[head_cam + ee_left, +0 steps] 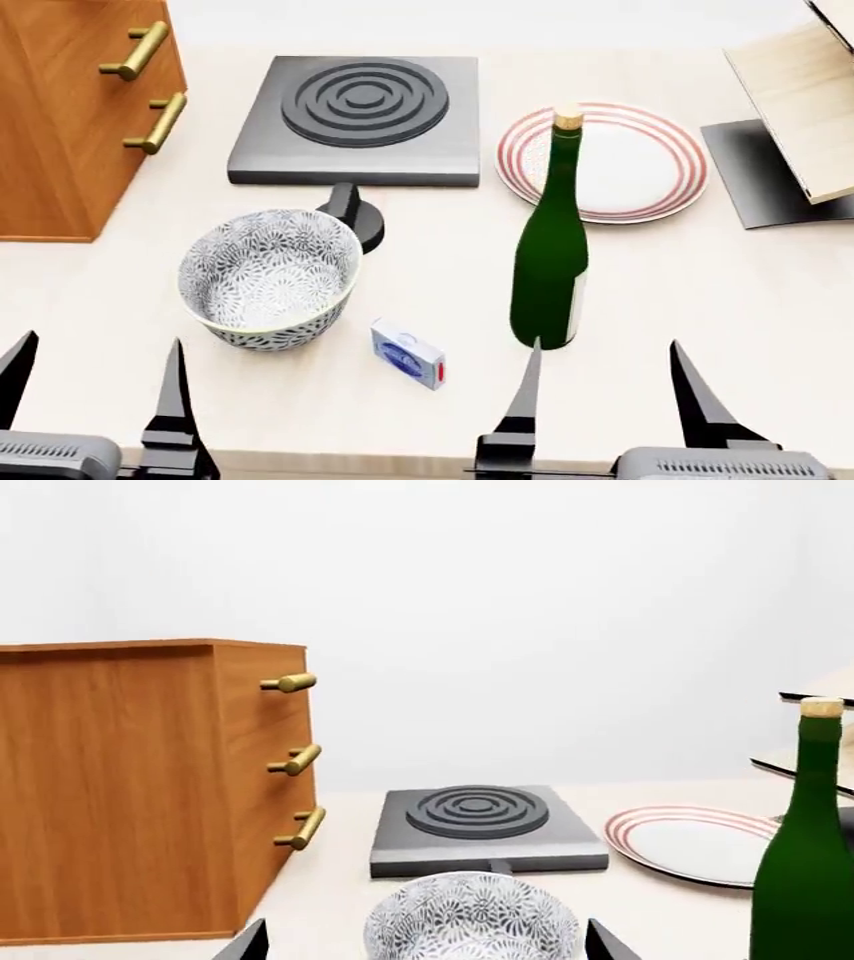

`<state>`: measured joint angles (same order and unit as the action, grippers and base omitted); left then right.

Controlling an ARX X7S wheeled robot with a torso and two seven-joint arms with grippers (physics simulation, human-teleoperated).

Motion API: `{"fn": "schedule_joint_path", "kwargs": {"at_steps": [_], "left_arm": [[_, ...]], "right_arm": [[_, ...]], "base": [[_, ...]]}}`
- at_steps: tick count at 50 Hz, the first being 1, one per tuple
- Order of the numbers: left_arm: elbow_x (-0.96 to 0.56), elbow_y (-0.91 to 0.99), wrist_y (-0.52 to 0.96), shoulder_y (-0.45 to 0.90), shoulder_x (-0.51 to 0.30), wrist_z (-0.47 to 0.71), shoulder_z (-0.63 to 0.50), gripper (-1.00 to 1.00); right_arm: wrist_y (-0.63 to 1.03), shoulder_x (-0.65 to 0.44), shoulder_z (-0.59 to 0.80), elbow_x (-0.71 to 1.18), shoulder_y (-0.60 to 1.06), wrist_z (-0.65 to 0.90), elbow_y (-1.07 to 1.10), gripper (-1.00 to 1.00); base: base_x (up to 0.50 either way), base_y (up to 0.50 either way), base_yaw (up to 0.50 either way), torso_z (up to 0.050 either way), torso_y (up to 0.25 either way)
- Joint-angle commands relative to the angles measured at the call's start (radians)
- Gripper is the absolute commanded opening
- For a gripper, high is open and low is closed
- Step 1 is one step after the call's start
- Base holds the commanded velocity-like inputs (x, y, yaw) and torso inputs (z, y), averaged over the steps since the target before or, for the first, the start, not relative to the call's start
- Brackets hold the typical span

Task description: Put the bowl on the top of the cabinet.

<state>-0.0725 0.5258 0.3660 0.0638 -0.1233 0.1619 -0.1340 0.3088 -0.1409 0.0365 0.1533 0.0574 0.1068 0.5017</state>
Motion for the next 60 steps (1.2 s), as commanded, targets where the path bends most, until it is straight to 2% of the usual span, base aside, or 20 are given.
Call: {"fn": "schedule_joint_path", "kwargs": {"at_steps": [1, 9, 19, 29, 40, 51, 60], "left_arm": [[-0.012, 0.017, 0.005, -0.004, -0.011, 0.016, -0.007, 1.0], [-0.016, 0.026, 0.006, -0.004, -0.019, 0.025, -0.014, 1.0], [-0.022, 0.023, 0.003, -0.003, -0.026, 0.035, -0.021, 1.0], [-0.032, 0.035, 0.005, -0.006, -0.034, 0.044, -0.024, 1.0], [-0.039, 0.043, 0.008, -0.005, -0.042, 0.053, -0.03, 1.0], [-0.048, 0.047, 0.007, -0.006, -0.05, 0.061, -0.034, 1.0], [-0.053, 0.039, -0.002, -0.006, -0.055, 0.067, -0.037, 1.0]], "right_arm": [[0.014, -0.008, -0.001, 0.02, 0.007, 0.013, 0.006, 1.0], [0.014, -0.014, 0.008, 0.015, 0.008, 0.026, 0.001, 1.0], [0.001, -0.022, 0.01, 0.024, 0.004, 0.03, -0.008, 1.0], [0.011, -0.027, 0.014, 0.028, 0.008, 0.045, 0.004, 1.0], [0.01, -0.034, 0.021, 0.034, 0.008, 0.054, 0.006, 1.0], [0.01, -0.041, 0.025, 0.035, 0.009, 0.067, 0.01, 1.0], [0.004, -0.045, 0.034, 0.031, 0.01, 0.075, 0.002, 1.0]], "base": [[0.0, 0.0, 0.0, 0.0, 0.0], [0.0, 0.07, 0.0, 0.0, 0.0], [0.0, 0.49, 0.0, 0.0, 0.0], [0.0, 0.02, 0.0, 0.0, 0.0], [0.0, 0.48, 0.0, 0.0, 0.0], [0.0, 0.08, 0.0, 0.0, 0.0], [0.0, 0.5, 0.0, 0.0, 0.0]]}}
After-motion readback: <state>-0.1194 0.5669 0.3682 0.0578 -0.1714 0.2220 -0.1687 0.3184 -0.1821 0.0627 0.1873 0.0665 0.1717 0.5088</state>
